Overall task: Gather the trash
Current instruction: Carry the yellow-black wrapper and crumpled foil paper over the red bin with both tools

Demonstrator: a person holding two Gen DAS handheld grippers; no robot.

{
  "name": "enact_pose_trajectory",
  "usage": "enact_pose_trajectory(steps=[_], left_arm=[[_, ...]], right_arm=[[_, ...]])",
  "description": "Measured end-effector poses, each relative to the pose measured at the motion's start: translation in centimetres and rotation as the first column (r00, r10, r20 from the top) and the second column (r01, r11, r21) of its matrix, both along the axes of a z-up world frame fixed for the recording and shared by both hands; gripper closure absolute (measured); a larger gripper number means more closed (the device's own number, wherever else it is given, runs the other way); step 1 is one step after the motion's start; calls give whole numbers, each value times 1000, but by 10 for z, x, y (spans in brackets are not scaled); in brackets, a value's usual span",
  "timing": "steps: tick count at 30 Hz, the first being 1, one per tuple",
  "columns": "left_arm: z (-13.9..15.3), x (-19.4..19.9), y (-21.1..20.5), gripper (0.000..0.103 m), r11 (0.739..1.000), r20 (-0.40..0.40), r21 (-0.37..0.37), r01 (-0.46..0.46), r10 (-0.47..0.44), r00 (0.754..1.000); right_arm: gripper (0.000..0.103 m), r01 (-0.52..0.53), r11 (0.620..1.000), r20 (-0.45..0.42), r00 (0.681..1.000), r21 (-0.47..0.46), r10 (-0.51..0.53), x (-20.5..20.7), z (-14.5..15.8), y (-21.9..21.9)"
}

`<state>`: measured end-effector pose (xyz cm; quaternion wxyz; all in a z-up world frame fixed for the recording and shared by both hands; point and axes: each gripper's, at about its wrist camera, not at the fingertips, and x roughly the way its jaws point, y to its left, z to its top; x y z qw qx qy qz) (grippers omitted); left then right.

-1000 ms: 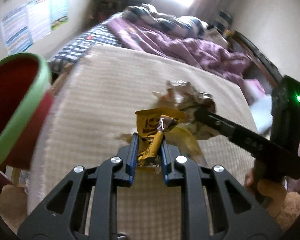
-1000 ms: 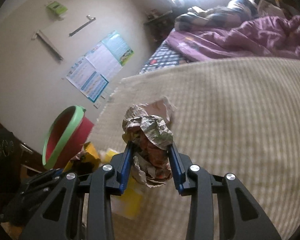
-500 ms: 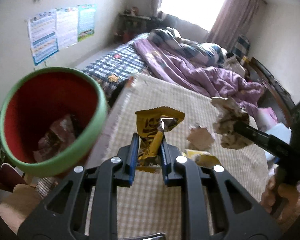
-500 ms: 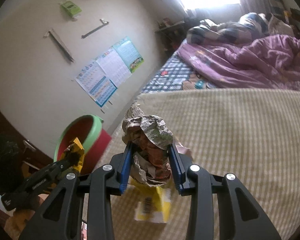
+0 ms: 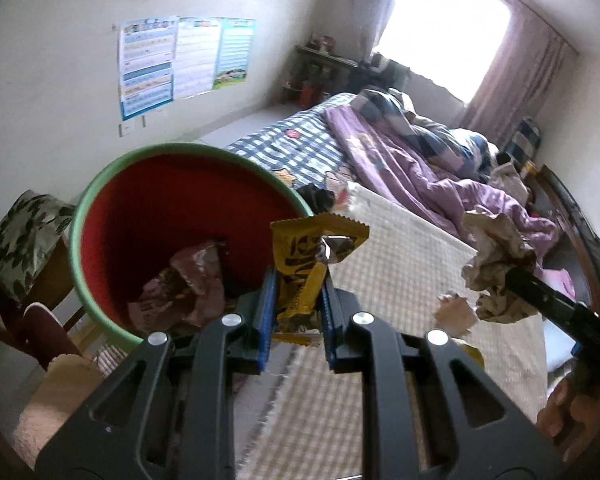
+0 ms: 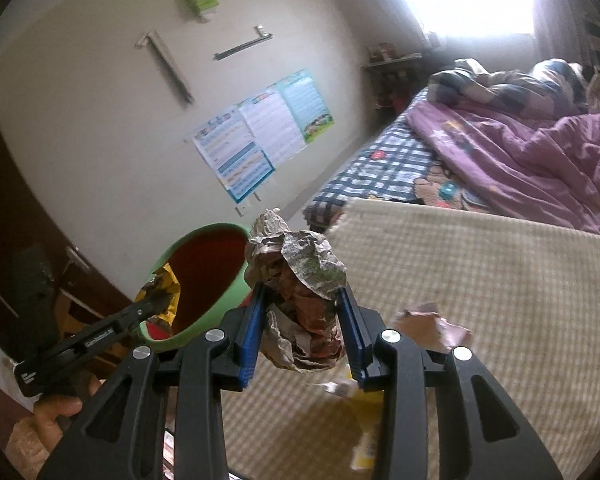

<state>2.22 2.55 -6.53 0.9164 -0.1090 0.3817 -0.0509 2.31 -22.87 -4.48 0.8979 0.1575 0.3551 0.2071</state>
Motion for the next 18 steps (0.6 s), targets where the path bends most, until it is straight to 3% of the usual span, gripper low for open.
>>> enact_pose_trajectory(steps=[18], left_arm=[[-5, 0, 41, 84, 993, -4, -14, -119, 119, 993]], right_arm=[[67, -149, 989, 12, 989, -17, 150, 25, 1, 65]])
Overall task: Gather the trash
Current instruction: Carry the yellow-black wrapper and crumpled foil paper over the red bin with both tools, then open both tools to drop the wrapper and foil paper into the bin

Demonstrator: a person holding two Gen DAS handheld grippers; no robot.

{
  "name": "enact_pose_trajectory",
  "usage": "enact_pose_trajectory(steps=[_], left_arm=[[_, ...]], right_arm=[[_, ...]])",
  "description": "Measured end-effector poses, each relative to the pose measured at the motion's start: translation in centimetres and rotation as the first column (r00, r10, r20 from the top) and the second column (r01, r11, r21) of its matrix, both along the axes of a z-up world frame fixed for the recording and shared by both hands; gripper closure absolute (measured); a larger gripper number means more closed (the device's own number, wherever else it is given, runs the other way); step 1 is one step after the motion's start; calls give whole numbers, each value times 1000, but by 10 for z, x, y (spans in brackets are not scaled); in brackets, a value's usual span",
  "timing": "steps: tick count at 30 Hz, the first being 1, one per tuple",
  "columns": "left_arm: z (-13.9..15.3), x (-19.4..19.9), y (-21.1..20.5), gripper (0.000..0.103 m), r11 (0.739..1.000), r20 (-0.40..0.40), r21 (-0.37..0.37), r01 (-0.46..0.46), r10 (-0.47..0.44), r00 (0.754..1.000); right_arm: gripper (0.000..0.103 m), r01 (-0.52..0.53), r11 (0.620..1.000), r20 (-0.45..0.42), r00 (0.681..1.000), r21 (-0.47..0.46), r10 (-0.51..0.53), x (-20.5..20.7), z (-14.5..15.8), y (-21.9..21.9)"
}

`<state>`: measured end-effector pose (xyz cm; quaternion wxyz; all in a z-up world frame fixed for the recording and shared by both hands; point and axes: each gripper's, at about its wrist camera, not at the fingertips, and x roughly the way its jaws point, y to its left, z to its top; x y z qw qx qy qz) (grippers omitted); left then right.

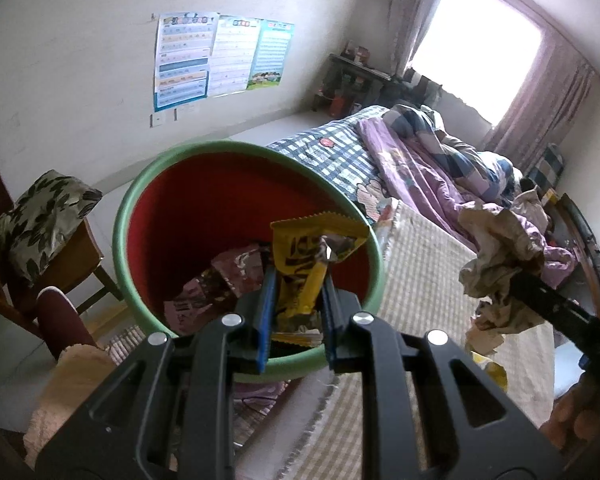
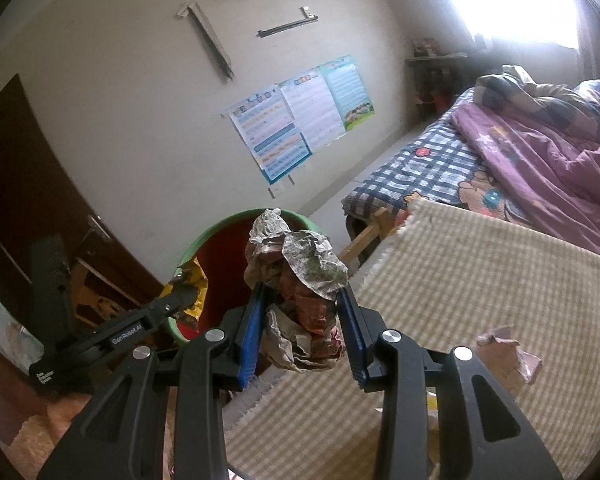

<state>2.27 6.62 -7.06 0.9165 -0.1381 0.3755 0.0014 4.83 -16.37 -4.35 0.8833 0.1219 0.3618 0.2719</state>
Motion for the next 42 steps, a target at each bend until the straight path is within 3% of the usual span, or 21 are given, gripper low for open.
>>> enact_pose_trajectory(steps=[17, 38, 40, 42], left_arm=[[-10, 18, 32, 84, 992, -37, 33, -125, 126, 991], [-23, 27, 38, 83, 988, -76, 33, -154, 156, 985], [-23, 26, 39, 81, 987, -78, 33, -157, 159, 984], [-22, 25, 39, 59, 985, -72, 34, -168, 170, 983]], right_arm=[[66, -130, 991, -17, 991, -24, 129, 47, -11, 66], [66, -188, 982, -46, 981, -32, 186, 62, -20, 95], [61, -187, 982, -45, 982, -30, 186, 63, -19, 95], [49, -183, 983, -43, 982, -24, 182, 62, -19, 94]])
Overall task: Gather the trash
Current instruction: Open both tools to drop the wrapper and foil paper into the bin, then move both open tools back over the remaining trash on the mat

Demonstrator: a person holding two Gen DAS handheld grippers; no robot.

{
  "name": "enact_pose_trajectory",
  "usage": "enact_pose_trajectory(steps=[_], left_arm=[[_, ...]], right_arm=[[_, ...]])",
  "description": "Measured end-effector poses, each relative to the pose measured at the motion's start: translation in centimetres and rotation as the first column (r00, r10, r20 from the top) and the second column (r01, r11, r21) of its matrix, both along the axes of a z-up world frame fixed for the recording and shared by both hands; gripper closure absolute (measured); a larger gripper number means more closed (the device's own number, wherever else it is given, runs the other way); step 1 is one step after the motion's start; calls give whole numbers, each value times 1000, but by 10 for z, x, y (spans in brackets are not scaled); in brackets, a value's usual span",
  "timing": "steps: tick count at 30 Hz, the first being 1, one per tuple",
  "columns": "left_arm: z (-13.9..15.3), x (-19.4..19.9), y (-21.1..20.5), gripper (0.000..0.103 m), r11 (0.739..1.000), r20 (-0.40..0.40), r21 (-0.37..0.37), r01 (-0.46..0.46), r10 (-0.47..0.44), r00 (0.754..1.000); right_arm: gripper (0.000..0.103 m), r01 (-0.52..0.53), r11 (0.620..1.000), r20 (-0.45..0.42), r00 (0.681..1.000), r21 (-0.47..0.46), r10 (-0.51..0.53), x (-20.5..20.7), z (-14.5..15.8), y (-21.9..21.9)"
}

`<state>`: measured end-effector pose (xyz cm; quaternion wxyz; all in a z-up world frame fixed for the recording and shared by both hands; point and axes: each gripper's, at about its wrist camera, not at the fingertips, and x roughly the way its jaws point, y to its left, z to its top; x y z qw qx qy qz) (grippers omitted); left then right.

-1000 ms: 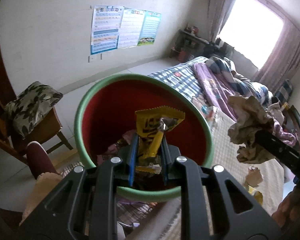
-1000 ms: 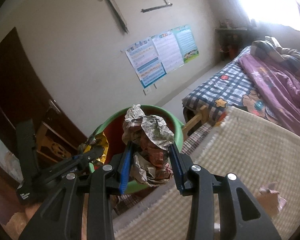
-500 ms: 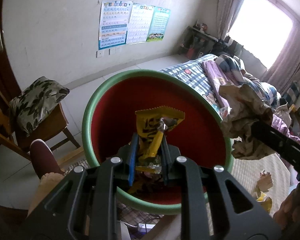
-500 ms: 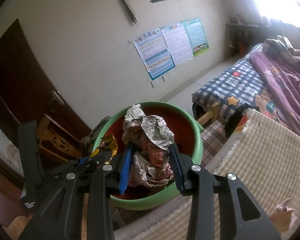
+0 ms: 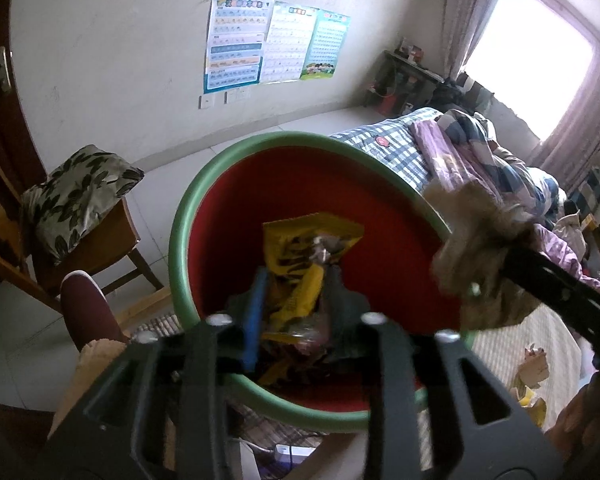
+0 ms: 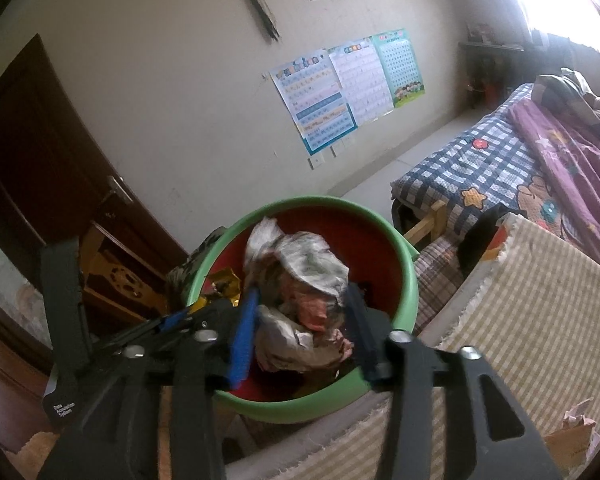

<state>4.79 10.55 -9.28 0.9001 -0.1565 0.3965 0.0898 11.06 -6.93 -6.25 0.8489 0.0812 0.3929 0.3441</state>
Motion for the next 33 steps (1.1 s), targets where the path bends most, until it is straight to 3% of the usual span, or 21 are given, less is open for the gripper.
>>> enact_pose_trajectory(steps=[2, 8, 13, 17, 22, 26, 33], left_arm=[[1, -2, 2, 44, 1000, 13, 3, -18, 17, 1000], [4, -5, 4, 42, 1000, 22, -1, -28, 28, 999], [13, -11, -10, 42, 1000, 49, 25, 13, -14, 999], [18, -15, -34, 42, 996, 59, 4, 91, -91, 994], [14, -19, -85, 30, 971, 47, -35, 235, -233, 971], [1, -22, -131, 30, 929, 1, -103, 354, -356, 934], [-20, -31, -213, 25, 814, -72, -179, 553, -572, 817]], right_arm=[[47, 6, 1000, 9, 1000, 13, -6, -1, 2, -1], [46, 19, 1000, 18, 1000, 24, -19, -9, 10, -11], [43, 54, 998, 19, 998, 20, -54, -18, 15, -40], [43, 130, 992, 28, 991, 2, -130, -24, 17, -79], [43, 277, 959, 29, 961, -54, -276, -30, 10, -148], [43, 389, 918, -3, 921, -80, -390, -33, -4, -200], [43, 491, 864, -55, 865, -108, -499, -46, -28, -257]])
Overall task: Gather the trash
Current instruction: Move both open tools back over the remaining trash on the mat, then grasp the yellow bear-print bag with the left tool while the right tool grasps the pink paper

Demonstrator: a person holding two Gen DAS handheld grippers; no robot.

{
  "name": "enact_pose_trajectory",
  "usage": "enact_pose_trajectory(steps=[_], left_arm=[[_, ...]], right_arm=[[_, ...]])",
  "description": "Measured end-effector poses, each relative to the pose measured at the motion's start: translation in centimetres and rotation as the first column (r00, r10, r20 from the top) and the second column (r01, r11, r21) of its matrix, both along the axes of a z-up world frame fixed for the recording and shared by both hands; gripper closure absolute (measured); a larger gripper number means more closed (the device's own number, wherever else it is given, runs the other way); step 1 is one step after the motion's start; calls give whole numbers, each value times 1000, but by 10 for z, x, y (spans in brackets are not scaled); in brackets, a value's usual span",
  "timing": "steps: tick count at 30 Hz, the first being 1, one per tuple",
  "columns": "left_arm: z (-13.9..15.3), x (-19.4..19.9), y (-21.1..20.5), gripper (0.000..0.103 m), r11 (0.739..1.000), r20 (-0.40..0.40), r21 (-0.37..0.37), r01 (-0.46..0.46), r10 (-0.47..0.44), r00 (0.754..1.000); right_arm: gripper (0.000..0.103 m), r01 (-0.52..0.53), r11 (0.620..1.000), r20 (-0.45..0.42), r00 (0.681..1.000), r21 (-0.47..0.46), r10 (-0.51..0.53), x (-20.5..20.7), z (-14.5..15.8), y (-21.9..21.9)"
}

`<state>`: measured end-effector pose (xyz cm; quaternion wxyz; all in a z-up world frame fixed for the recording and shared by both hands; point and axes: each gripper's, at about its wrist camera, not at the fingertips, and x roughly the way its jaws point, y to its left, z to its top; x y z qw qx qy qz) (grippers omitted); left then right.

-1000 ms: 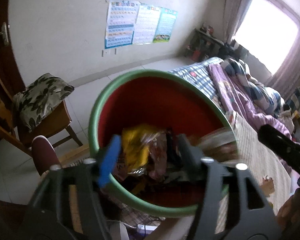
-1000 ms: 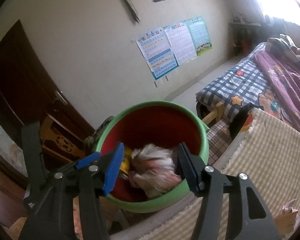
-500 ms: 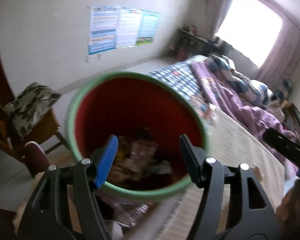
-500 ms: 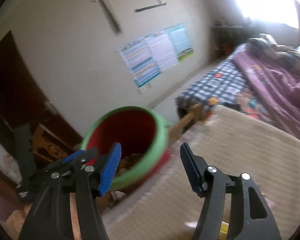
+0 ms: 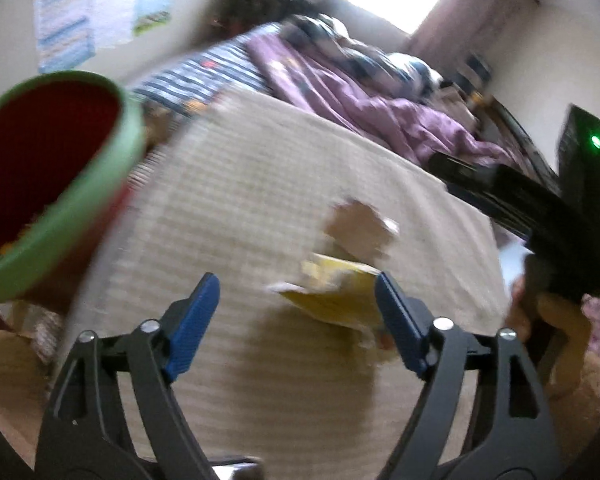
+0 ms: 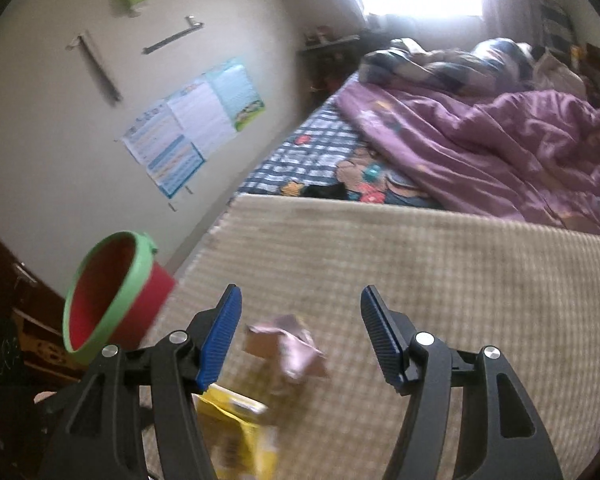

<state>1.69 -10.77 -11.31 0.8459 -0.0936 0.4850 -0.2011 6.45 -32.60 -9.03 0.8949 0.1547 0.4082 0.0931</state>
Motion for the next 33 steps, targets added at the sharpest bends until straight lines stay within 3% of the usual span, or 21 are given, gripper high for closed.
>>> enact_pose_trajectory(steps=[4, 7, 10, 11, 12, 14, 17, 21, 29, 31, 33], left_arm=[[-12, -4, -29, 22, 998, -56, -24, 66, -67, 996], [-20, -2, -49, 20, 996, -59, 9, 83, -82, 995], [-30, 3, -57, 20, 995, -110, 14, 103, -101, 989], [-35, 4, -60, 22, 994, -127, 14, 112, -109, 986], [-38, 3, -60, 34, 993, -134, 19, 117, -113, 984], [-41, 3, -57, 44, 991, -136, 35, 126, -120, 983], [-35, 2, -50, 58, 991, -116, 1, 136, -135, 984], [-21, -5, -41, 81, 989, -65, 18, 148, -146, 987], [-17, -8, -5, 87, 996, -58, -1, 85, -85, 995], [-11, -4, -2, 88, 998, -44, 5, 63, -62, 997], [-6, -2, 6, 89, 999, -31, -2, 36, -36, 999]], right_arm=[[43, 12, 1000, -30, 999, 6, -11, -8, -12, -11], [43, 3, 1000, -50, 999, 6, -3, -12, -19, -12], [43, -12, 1000, -70, 997, 8, 12, -10, -25, -9], [43, -18, 1000, -76, 997, 7, 18, -10, -27, -8], [43, -22, 1000, -80, 997, 7, 22, -9, -28, -6], [43, -37, 999, -87, 996, 5, 37, -7, -30, -2], [43, -54, 999, -96, 994, 0, 54, -4, -34, 6], [43, -73, 997, -110, 991, 13, 74, 1, -40, 17], [44, -113, 994, -148, 983, -6, 111, 8, -53, 37], [69, -125, 992, -150, 981, -27, 119, 5, -53, 41], [70, -121, 992, -147, 982, -25, 116, 2, -50, 43]])
